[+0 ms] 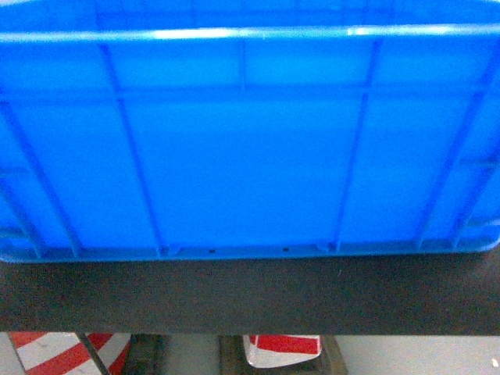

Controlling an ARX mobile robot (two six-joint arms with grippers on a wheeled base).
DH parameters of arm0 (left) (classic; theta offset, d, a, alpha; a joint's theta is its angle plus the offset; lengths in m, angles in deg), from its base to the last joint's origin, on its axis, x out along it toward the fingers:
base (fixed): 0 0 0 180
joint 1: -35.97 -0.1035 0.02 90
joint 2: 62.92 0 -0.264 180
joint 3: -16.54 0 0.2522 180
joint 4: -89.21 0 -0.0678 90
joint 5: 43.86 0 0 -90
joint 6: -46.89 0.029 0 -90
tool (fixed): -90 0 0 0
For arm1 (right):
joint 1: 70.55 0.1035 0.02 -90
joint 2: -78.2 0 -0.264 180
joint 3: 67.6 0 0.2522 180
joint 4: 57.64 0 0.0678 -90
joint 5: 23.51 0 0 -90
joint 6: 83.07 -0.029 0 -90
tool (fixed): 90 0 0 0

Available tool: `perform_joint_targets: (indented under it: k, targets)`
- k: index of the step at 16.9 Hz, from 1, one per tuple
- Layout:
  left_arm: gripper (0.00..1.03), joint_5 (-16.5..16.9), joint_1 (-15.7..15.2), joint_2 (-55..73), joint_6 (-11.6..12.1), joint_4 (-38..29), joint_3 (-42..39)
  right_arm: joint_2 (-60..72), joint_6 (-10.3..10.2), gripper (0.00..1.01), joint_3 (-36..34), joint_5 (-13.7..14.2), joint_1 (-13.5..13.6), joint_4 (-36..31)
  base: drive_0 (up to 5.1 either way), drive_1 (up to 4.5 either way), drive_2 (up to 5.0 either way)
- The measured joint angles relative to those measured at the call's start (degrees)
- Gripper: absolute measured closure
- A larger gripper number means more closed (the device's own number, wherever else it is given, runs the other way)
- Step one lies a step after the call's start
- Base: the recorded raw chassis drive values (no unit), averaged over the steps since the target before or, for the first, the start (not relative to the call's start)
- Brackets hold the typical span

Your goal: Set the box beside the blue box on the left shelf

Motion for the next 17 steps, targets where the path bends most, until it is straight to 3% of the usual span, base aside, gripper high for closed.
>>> perform_joint_targets:
  k: [17]
  targets:
    - [0.05, 0.0, 0.0, 0.0, 0.0, 0.0, 0.0, 0.0, 0.0, 0.03, 0.0, 0.0, 0.0, 0.0, 0.0, 0.0, 0.0]
